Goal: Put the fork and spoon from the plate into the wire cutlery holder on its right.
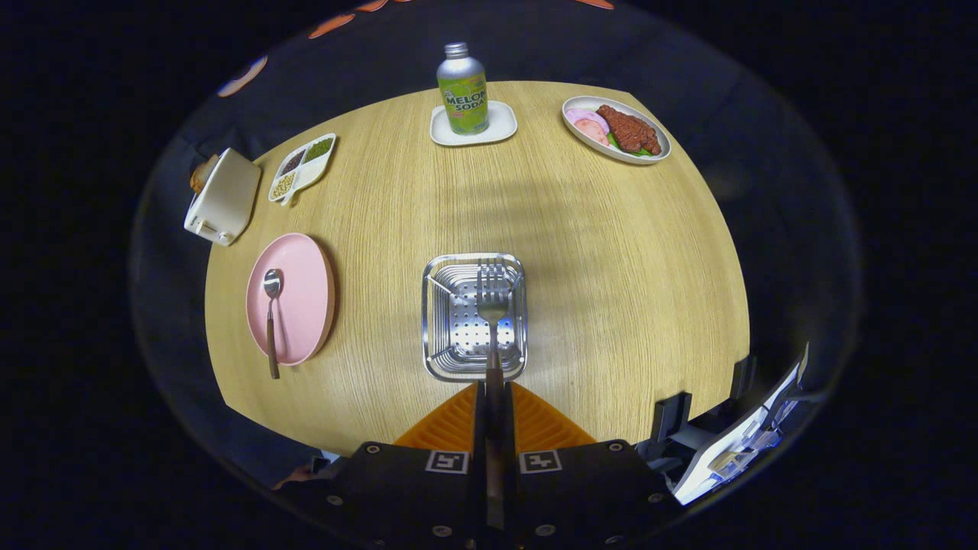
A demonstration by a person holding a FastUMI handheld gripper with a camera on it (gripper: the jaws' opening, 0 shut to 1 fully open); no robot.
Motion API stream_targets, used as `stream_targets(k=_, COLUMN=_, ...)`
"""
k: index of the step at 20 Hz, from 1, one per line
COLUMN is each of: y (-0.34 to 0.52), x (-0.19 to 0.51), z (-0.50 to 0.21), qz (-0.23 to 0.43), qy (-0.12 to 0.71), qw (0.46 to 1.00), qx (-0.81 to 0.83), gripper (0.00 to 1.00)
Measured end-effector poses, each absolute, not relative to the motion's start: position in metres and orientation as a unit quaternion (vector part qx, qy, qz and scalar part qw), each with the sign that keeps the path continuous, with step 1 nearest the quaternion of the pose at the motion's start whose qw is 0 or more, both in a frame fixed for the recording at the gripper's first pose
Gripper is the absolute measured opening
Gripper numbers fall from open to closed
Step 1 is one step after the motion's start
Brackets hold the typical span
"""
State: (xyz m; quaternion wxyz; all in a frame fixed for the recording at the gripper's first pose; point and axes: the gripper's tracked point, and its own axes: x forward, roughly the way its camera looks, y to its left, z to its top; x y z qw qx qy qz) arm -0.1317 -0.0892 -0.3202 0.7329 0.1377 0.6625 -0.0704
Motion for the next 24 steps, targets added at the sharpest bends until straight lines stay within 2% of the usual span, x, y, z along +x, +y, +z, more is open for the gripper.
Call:
stream_targets(k=7, y=-0.094, x=-0.121, z=-0.317, qz=-0.09, qy=0.643, qw=0.743, qx=0.161, gripper=0.1)
stream_targets(k=11, y=-0.088, x=-0.098, z=-0.312, qz=-0.09, qy=0.61, qw=0.77, qx=0.166, gripper=0.19)
stream_targets(k=12, y=-0.085, x=-0.091, z=-0.31, qz=-0.091, qy=0.598, qw=0.779, qx=0.169, gripper=0.25)
stream_targets(k=15, y=-0.073, x=-0.066, z=-0.297, qz=-0.084, qy=0.553, qw=0.811, qx=0.173, gripper=0.3)
stream_targets(k=17, y=-0.061, x=-0.055, z=-0.29, qz=-0.074, qy=0.533, qw=0.826, qx=0.168, gripper=0.41)
stream_targets(k=18, y=-0.052, x=-0.052, z=-0.286, qz=-0.065, qy=0.527, qw=0.831, qx=0.165, gripper=0.53)
stream_targets(k=19, y=-0.042, x=-0.047, z=-0.282, qz=-0.053, qy=0.522, qw=0.836, qx=0.162, gripper=0.58)
stream_targets(k=20, y=-0.03, x=-0.044, z=-0.28, qz=-0.041, qy=0.519, qw=0.839, qx=0.158, gripper=0.7)
stream_targets(k=23, y=0.011, x=-0.038, z=-0.277, qz=-0.004, qy=0.522, qw=0.84, qx=0.15, gripper=0.85)
stream_targets(k=24, y=0.025, x=-0.036, z=-0.279, qz=0.008, qy=0.526, qw=0.837, qx=0.149, gripper=0.87)
